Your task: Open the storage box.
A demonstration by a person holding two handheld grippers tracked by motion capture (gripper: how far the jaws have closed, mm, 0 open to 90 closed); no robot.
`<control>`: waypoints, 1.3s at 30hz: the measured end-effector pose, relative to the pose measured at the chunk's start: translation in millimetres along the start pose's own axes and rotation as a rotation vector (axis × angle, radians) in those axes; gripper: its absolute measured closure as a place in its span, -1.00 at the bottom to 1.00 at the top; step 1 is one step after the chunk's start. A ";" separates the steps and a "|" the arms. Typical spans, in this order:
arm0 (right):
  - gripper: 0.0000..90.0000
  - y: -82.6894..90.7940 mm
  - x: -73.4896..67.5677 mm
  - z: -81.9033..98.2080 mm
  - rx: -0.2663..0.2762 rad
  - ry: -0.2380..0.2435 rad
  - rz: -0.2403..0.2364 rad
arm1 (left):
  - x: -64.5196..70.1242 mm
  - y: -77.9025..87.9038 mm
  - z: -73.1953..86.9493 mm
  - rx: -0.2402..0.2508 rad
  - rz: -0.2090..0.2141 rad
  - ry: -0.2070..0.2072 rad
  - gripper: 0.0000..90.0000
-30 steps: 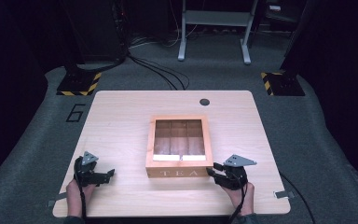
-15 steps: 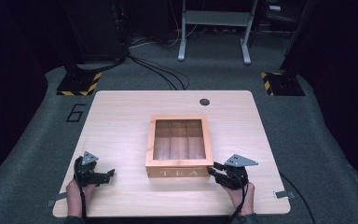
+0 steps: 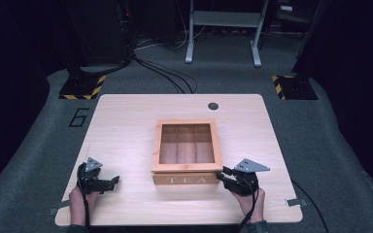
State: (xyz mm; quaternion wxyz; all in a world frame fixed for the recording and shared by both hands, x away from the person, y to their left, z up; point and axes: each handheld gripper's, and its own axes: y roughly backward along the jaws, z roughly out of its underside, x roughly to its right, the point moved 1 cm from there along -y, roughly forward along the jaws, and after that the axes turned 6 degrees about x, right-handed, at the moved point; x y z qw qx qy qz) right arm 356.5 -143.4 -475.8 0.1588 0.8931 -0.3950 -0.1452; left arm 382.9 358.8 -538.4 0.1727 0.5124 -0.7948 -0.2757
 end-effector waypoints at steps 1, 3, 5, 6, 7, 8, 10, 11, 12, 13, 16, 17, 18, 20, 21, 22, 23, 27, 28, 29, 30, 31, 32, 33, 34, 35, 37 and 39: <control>0.44 -0.4 -0.3 -0.3 0.002 -0.002 0.007 | 0.0 0.0 0.0 0.000 0.000 0.000 -0.97; 0.44 -1.6 -0.6 -1.0 0.005 0.000 0.007 | 0.0 0.0 0.0 0.000 0.000 0.000 -0.97; 0.44 -2.4 -0.8 -1.4 0.009 0.001 0.008 | 0.0 0.0 0.0 0.000 0.000 0.000 -0.97; 0.44 -2.6 -1.3 -2.1 0.017 0.002 0.013 | 0.0 0.0 0.0 0.000 0.000 0.000 -0.97; 0.44 -2.5 -1.7 -2.8 0.021 0.003 0.015 | 0.0 0.0 0.0 0.000 0.000 0.000 -0.97; 0.44 -2.5 -1.7 -2.8 0.021 0.003 0.015 | 0.0 0.0 0.0 0.000 0.000 0.000 -0.97; 0.44 -1.9 -2.0 -4.8 0.036 0.011 0.020 | 0.0 0.0 0.0 0.000 0.000 0.000 -0.97; 0.44 -2.1 -1.8 -5.6 0.041 0.017 0.022 | 0.0 0.0 0.0 0.000 0.000 0.000 -0.97; 0.44 -2.3 -2.0 -6.6 0.043 0.019 0.026 | 0.0 0.0 0.0 0.000 0.000 0.000 -0.97; 0.44 -2.3 -2.0 -6.6 0.043 0.019 0.026 | 0.0 0.0 0.0 0.000 0.000 0.000 -0.97; 0.45 -2.0 -2.5 -10.5 0.057 0.021 0.034 | 0.0 0.0 0.0 0.000 0.000 0.000 -0.97; 0.45 -2.5 -2.1 -11.6 0.065 0.029 0.037 | 0.0 0.0 0.0 0.000 0.000 0.000 -0.97; 0.45 -2.5 -2.3 -12.7 0.065 0.026 0.038 | 0.0 0.1 0.0 0.000 -0.001 -0.001 -0.97; 0.46 -3.6 -1.9 -14.6 0.069 0.031 0.041 | 0.0 0.1 0.0 -0.001 0.000 -0.001 -0.97; 0.46 -3.6 -1.9 -14.6 0.069 0.031 0.041 | 0.0 0.1 0.0 -0.001 0.000 -0.001 -0.97; 0.46 -4.4 -1.6 -16.4 0.074 0.036 0.040 | 0.0 0.0 0.0 0.000 0.000 0.000 -0.97; 0.46 -4.4 -1.6 -16.4 0.074 0.036 0.040 | 0.0 0.0 0.0 0.000 0.000 0.000 -0.97; 0.47 -5.8 -1.0 -20.2 0.087 0.028 0.044 | 0.0 0.0 0.0 0.000 0.000 -0.001 -0.97; 0.47 -5.9 -0.8 -22.2 0.097 0.022 0.045 | -0.1 0.1 0.0 -0.001 -0.001 -0.002 -0.97; 0.47 -6.1 -0.2 -23.7 0.099 0.026 0.044 | 0.0 0.1 0.0 0.000 0.000 -0.001 -0.97; 0.47 -6.2 -0.3 -25.0 0.101 0.017 0.044 | 0.0 0.0 0.0 0.000 0.000 -0.001 -0.97; 0.48 -5.9 0.4 -26.6 0.104 0.022 0.046 | 0.0 0.1 0.0 0.000 -0.001 -0.001 -0.97; 0.48 -6.2 1.0 -28.2 0.110 0.024 0.045 | 0.0 0.1 0.0 0.000 0.000 -0.001 -0.97; 0.48 -6.0 1.1 -29.7 0.105 0.015 0.047 | 0.0 0.0 0.0 0.000 0.000 -0.001 -0.97; 0.48 -6.4 1.7 -31.1 0.110 0.019 0.045 | 0.0 0.0 0.0 0.000 0.000 -0.001 -0.97; 0.48 -6.4 1.5 -32.3 0.114 0.013 0.049 | 0.0 0.0 0.0 0.000 0.000 -0.001 -0.97; 0.48 -6.6 2.0 -33.6 0.112 0.017 0.048 | 0.0 0.0 0.0 0.000 0.000 -0.001 -0.97; 0.48 -7.0 2.3 -35.7 0.119 0.011 0.048 | 0.0 0.0 0.0 0.000 0.000 -0.001 -0.97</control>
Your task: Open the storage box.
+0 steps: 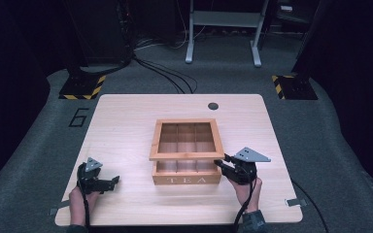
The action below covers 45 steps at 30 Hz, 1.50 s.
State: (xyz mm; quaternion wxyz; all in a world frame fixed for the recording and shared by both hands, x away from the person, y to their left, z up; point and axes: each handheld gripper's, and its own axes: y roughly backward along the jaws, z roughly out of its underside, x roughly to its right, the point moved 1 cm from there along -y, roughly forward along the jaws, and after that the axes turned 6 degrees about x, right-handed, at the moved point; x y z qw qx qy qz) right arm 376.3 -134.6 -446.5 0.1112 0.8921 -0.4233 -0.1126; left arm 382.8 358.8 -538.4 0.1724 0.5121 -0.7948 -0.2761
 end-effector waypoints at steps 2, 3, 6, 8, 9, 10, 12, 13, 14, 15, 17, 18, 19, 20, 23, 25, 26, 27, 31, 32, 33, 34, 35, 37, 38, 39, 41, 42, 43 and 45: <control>0.48 -1.0 0.9 -3.2 0.002 -0.007 0.000 | 0.0 0.0 0.0 0.000 0.000 0.000 -0.97; 0.48 -1.8 1.1 -4.4 0.001 -0.012 0.001 | 0.0 0.0 0.0 0.000 0.000 0.001 -0.97; 0.47 -3.1 1.5 -8.8 0.002 -0.027 0.011 | 0.0 0.0 0.0 0.000 0.000 0.000 -0.97; 0.48 -3.1 1.7 -12.2 0.006 -0.034 0.012 | 0.0 0.0 0.0 0.000 0.000 0.000 -0.97; 0.47 -3.6 2.2 -14.1 0.007 -0.033 0.012 | 0.0 0.0 0.0 0.000 0.000 0.000 -0.97; 0.47 -3.8 2.1 -15.9 0.006 -0.039 0.012 | 0.0 0.0 0.0 0.000 0.000 0.000 -0.97; 0.47 -4.7 3.2 -19.2 0.006 -0.039 0.011 | 0.0 0.0 0.0 0.000 0.000 0.000 -0.97; 0.47 -4.9 3.4 -20.7 0.006 -0.042 0.013 | 0.0 0.0 0.0 0.000 0.000 0.000 -0.97; 0.48 -5.0 3.9 -22.3 0.009 -0.042 0.012 | 0.0 0.0 0.0 0.000 -0.001 0.000 -0.97; 0.48 -5.3 4.2 -24.0 0.010 -0.042 0.010 | 0.0 0.0 0.0 0.000 0.000 0.000 -0.97; 0.48 -5.6 4.9 -27.6 0.014 -0.045 0.011 | 0.0 0.0 0.0 0.000 0.000 0.000 -0.97; 0.48 -6.0 5.1 -29.5 0.014 -0.046 0.012 | 0.0 0.0 0.0 0.000 0.000 0.000 -0.97; 0.48 -6.4 5.8 -31.3 0.015 -0.043 0.012 | 0.0 0.0 0.0 0.000 0.000 0.000 -0.97; 0.48 -6.8 6.4 -33.1 0.016 -0.046 0.010 | 0.0 0.0 0.0 0.000 0.000 0.000 -0.97; 0.48 -7.7 7.8 -38.2 0.020 -0.049 0.008 | 0.0 0.0 0.0 0.000 -0.001 0.000 -0.97; 0.48 -8.4 8.8 -42.0 0.022 -0.046 0.009 | 0.0 0.0 0.0 0.000 0.000 0.001 -0.97; 0.48 -8.7 9.3 -44.1 0.023 -0.048 0.008 | 0.0 0.0 0.0 0.000 0.000 0.000 -0.97; 0.48 -9.3 10.3 -46.3 0.025 -0.044 0.008 | 0.0 0.0 0.0 0.000 0.000 0.001 -0.97; 0.48 -11.0 12.3 -54.1 0.027 -0.045 0.007 | 0.0 0.0 0.0 0.000 -0.001 0.000 -0.97; 0.48 -11.7 13.3 -56.6 0.028 -0.044 0.007 | 0.0 0.0 0.0 0.000 -0.001 0.000 -0.97; 0.48 -12.1 14.2 -58.4 0.028 -0.045 0.006 | 0.0 0.0 0.0 0.000 0.000 0.001 -0.97; 0.48 -12.1 14.2 -58.4 0.028 -0.045 0.006 | 0.0 0.0 0.0 0.000 0.000 0.001 -0.97; 0.48 -13.1 15.6 -62.1 0.029 -0.047 0.003 | 0.0 0.0 0.0 0.000 -0.001 0.000 -0.97; 0.48 -14.2 16.7 -65.7 0.029 -0.044 0.004 | 0.0 0.0 0.0 0.000 0.000 0.001 -0.97; 0.48 -14.7 17.4 -67.5 0.028 -0.042 0.004 | 0.0 0.0 0.0 0.000 0.000 0.001 -0.97; 0.48 -15.2 17.8 -69.1 0.029 -0.043 0.003 | 0.0 0.0 0.0 0.000 0.000 0.000 -0.97; 0.48 -16.3 18.8 -72.2 0.029 -0.044 0.003 | 0.1 -0.1 0.0 0.001 0.000 0.002 -0.97; 0.48 -16.8 19.2 -73.5 0.029 -0.044 0.004 | 0.1 -0.1 0.0 0.001 0.000 0.002 -0.97; 0.48 -17.3 19.7 -74.9 0.030 -0.044 0.003 | -0.1 0.1 0.0 -0.002 0.002 -0.001 -0.97; 0.48 -18.1 20.8 -77.5 0.028 -0.045 0.003 | -0.1 0.1 -0.1 -0.001 0.001 -0.001 -0.97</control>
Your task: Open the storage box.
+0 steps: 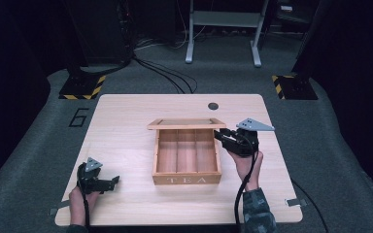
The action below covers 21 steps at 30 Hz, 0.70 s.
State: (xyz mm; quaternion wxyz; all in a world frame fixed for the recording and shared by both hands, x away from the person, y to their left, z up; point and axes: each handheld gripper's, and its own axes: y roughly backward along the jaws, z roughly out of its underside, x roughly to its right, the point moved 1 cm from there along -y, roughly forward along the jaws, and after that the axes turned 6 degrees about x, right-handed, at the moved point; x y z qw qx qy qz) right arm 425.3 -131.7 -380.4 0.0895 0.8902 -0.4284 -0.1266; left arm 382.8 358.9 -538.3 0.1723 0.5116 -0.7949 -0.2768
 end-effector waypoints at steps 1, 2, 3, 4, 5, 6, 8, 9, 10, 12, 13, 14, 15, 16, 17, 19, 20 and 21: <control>0.48 -0.3 0.5 -1.2 -0.001 -0.005 -0.001 | 0.0 0.0 0.0 0.000 0.000 0.000 -0.97; 0.48 -1.0 1.3 -2.5 0.001 -0.001 -0.003 | 0.0 -0.1 0.0 0.000 0.001 0.000 -0.97; 0.48 -1.0 1.3 -2.5 0.001 -0.001 -0.003 | 0.0 -0.1 0.0 0.000 0.001 0.000 -0.97; 0.48 -2.2 2.2 -5.3 0.001 0.002 -0.002 | 0.0 -0.1 0.0 0.000 0.001 0.000 -0.97; 0.48 -2.7 2.6 -6.8 0.000 0.003 -0.001 | 0.0 -0.1 0.0 0.000 0.001 0.000 -0.97; 0.48 -3.3 2.9 -8.1 0.000 0.002 0.002 | 0.0 -0.1 0.0 0.000 0.001 0.000 -0.97; 0.48 -4.0 3.5 -9.5 -0.001 0.005 0.000 | 0.0 0.0 0.0 0.000 0.002 0.000 -0.97; 0.48 -5.1 4.7 -11.8 -0.001 0.004 -0.002 | 0.0 -0.1 0.1 0.001 0.000 -0.001 -0.97; 0.48 -5.6 5.0 -12.9 -0.001 0.001 -0.002 | 0.0 -0.1 0.1 0.001 0.000 -0.001 -0.97; 0.48 -5.9 5.4 -14.1 -0.003 -0.001 -0.001 | 0.0 -0.1 0.1 0.001 0.001 -0.001 -0.97; 0.48 -7.2 6.6 -16.7 -0.005 -0.001 -0.004 | 0.0 -0.1 0.1 0.001 0.001 -0.001 -0.97; 0.48 -7.2 6.6 -16.7 -0.005 -0.001 -0.004 | 0.0 -0.1 0.1 0.001 0.001 -0.001 -0.97; 0.48 -8.7 7.8 -19.8 -0.007 0.005 -0.003 | 0.0 -0.1 0.1 0.002 -0.001 -0.001 -0.97; 0.48 -9.3 8.1 -21.4 -0.008 0.003 -0.002 | 0.0 -0.1 0.1 0.002 -0.001 -0.001 -0.97; 0.48 -10.2 8.6 -23.0 -0.009 0.005 -0.004 | 0.0 -0.1 0.1 0.001 0.001 -0.001 -0.97; 0.48 -11.7 9.4 -26.3 -0.010 0.004 -0.002 | 0.0 -0.1 0.1 0.001 0.001 0.000 -0.97; 0.48 -11.7 9.4 -26.3 -0.010 0.004 -0.002 | 0.0 -0.1 0.1 0.001 0.001 0.000 -0.97; 0.48 -13.5 10.6 -29.4 -0.013 0.007 -0.004 | 0.0 -0.1 0.1 0.001 0.001 -0.001 -0.97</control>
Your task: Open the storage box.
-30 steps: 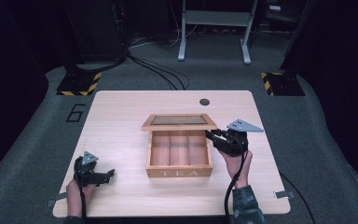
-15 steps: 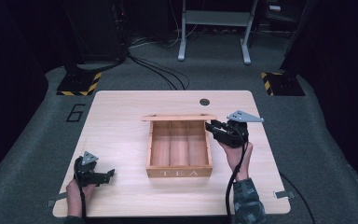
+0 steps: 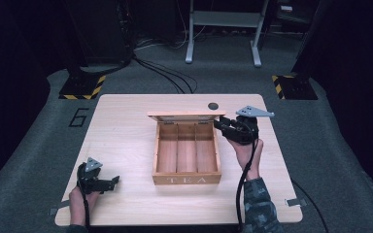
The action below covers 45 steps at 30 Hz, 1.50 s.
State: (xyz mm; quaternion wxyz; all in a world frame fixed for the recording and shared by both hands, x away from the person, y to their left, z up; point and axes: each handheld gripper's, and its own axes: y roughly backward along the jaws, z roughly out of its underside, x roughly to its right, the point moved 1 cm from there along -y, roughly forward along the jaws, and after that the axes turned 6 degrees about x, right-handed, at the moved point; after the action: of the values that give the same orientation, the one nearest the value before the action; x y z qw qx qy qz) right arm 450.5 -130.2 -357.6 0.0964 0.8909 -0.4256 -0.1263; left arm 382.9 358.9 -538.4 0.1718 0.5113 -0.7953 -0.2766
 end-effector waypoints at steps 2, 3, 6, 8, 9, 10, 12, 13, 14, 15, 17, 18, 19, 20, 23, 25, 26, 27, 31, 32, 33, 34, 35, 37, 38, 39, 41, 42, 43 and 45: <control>0.48 -1.5 1.0 -2.7 -0.002 0.000 0.000 | 0.0 0.0 0.0 0.000 0.000 0.000 -0.97; 0.48 -2.1 1.5 -3.9 -0.003 0.001 0.001 | 0.0 0.0 0.0 0.000 0.000 0.000 -0.97; 0.48 -4.0 3.1 -6.8 -0.005 0.002 0.000 | 0.0 0.0 0.0 0.000 0.000 -0.001 -0.97; 0.48 -5.2 3.8 -8.5 -0.007 0.000 0.001 | -0.1 0.0 0.0 0.000 0.000 -0.001 -0.97; 0.48 -5.8 4.0 -9.3 -0.008 -0.002 0.000 | 0.0 0.0 0.0 0.000 0.000 -0.001 -0.97; 0.48 -6.2 4.1 -10.0 -0.010 -0.004 0.001 | -0.1 0.0 -0.1 0.000 0.001 -0.001 -0.97; 0.48 -7.5 4.8 -11.5 -0.010 -0.002 0.000 | 0.2 -0.3 0.0 0.004 -0.001 0.004 -0.97; 0.48 -8.1 5.1 -12.1 -0.013 -0.001 -0.003 | 0.2 -0.3 0.0 0.004 -0.001 0.003 -0.97; 0.48 -8.5 4.9 -12.6 -0.015 -0.005 -0.001 | 0.2 -0.3 0.0 0.004 -0.001 0.003 -0.97; 0.48 -9.0 5.0 -13.1 -0.016 -0.004 0.000 | 0.2 -0.3 0.0 0.004 -0.001 0.003 -0.97; 0.48 -9.6 5.4 -13.6 -0.015 -0.001 -0.001 | 0.2 -0.3 0.0 0.004 -0.001 0.003 -0.97; 0.48 -10.4 6.0 -14.6 -0.016 -0.002 -0.002 | 0.2 -0.3 0.0 0.004 -0.001 0.003 -0.97; 0.48 -10.4 6.0 -14.6 -0.016 -0.002 -0.002 | 0.2 -0.3 0.0 0.004 -0.001 0.003 -0.97; 0.48 -10.8 6.2 -15.1 -0.016 0.000 -0.001 | 0.2 -0.3 0.0 0.004 -0.001 0.003 -0.97; 0.48 -12.2 7.7 -17.3 -0.017 -0.003 -0.003 | 0.2 -0.3 -0.1 0.003 0.000 0.004 -0.97; 0.48 -12.6 8.1 -18.0 -0.018 -0.003 -0.003 | 0.1 -0.3 -0.1 0.003 0.000 0.004 -0.97; 0.48 -13.5 8.5 -19.3 -0.019 -0.004 -0.001 | 0.1 -0.3 -0.1 0.002 0.000 0.004 -0.97; 0.48 -14.1 9.1 -19.9 -0.018 -0.001 -0.002 | 0.1 -0.3 -0.1 0.003 0.000 0.004 -0.97; 0.48 -16.1 10.7 -22.9 -0.021 -0.004 0.000 | 0.1 -0.3 -0.1 0.002 0.000 0.003 -0.97; 0.48 -16.6 11.0 -23.8 -0.023 -0.005 0.000 | 0.1 -0.2 -0.1 0.002 0.000 0.003 -0.97; 0.48 -17.0 11.3 -24.5 -0.022 -0.008 0.000 | 0.1 -0.2 -0.1 0.002 0.000 0.003 -0.97; 0.48 -17.8 11.8 -25.3 -0.021 -0.003 0.001 | 0.1 -0.3 -0.1 0.002 0.000 0.003 -0.97; 0.48 -17.8 11.8 -25.3 -0.021 -0.003 0.001 | 0.1 -0.3 -0.1 0.002 0.000 0.003 -0.97; 0.48 -19.2 12.9 -27.2 -0.024 -0.005 0.001 | -0.1 -0.2 -0.2 0.002 0.000 0.001 -0.97; 0.48 -19.5 13.0 -27.8 -0.025 -0.010 0.003 | 0.3 -0.3 -0.1 0.003 0.000 0.006 -0.97; 0.48 -19.5 13.0 -27.8 -0.025 -0.010 0.003 | 0.3 -0.3 -0.1 0.003 0.000 0.006 -0.97; 0.48 -20.4 13.5 -29.0 -0.028 -0.007 0.001 | 0.1 -0.2 -0.1 0.002 -0.001 0.003 -0.97; 0.48 -21.2 13.8 -29.5 -0.025 -0.008 0.001 | 0.4 -0.3 -0.1 0.003 0.001 0.007 -0.97; 0.48 -21.3 13.8 -29.6 -0.027 -0.010 0.000 | 0.4 -0.3 -0.1 0.003 0.001 0.007 -0.97; 0.48 -21.5 14.0 -29.7 -0.025 -0.006 0.001 | 0.1 -0.2 -0.1 0.002 -0.001 0.003 -0.97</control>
State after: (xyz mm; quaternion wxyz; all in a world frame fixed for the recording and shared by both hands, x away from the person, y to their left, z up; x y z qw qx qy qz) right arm 483.9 -125.9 -337.4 0.1063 0.8890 -0.4246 -0.1343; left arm 383.0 358.7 -538.5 0.1725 0.5122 -0.7952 -0.2749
